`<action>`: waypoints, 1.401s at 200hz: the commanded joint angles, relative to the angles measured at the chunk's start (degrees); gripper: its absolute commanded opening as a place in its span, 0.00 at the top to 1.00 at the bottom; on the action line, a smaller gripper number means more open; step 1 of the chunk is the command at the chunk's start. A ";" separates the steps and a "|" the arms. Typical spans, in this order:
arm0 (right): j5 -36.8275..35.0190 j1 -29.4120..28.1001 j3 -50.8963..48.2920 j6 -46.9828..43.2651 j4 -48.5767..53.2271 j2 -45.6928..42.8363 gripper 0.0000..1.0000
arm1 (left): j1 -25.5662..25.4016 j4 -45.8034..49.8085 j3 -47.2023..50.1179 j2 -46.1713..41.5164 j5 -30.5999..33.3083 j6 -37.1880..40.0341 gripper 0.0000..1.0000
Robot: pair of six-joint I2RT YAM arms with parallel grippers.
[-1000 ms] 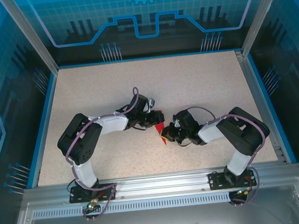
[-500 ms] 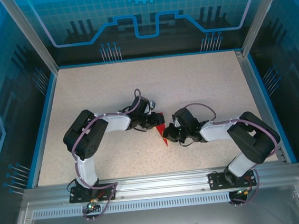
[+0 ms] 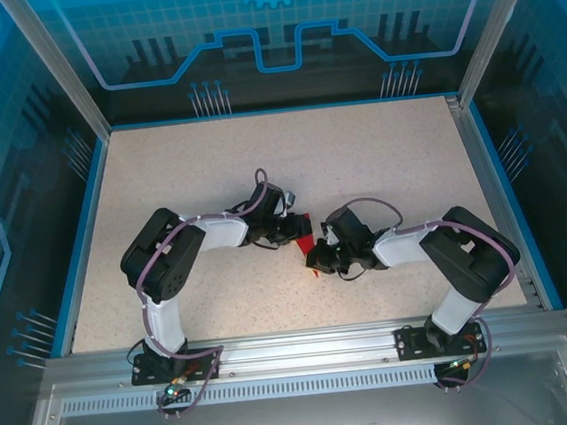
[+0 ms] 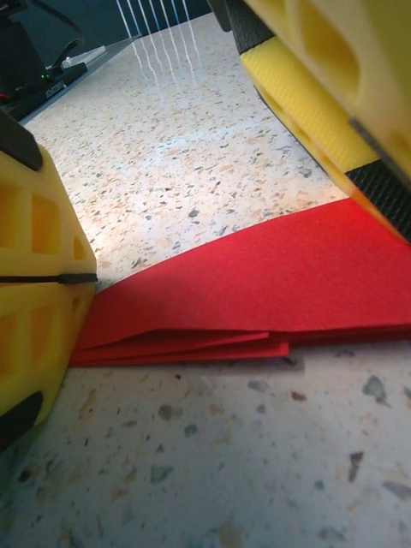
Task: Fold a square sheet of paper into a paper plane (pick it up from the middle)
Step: Fold the wing for the fifth time at the center of the table.
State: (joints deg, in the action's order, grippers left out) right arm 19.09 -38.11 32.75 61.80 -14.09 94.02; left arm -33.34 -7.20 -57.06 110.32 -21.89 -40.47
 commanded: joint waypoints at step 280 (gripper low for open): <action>3.41 0.18 -8.32 -3.10 3.77 -2.12 0.90 | -0.28 3.86 -0.95 3.76 1.15 1.36 0.67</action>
State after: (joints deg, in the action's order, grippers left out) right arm 21.71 -38.22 29.19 58.43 -12.78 90.74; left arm -33.34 -6.46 -57.74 110.80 -21.98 -40.42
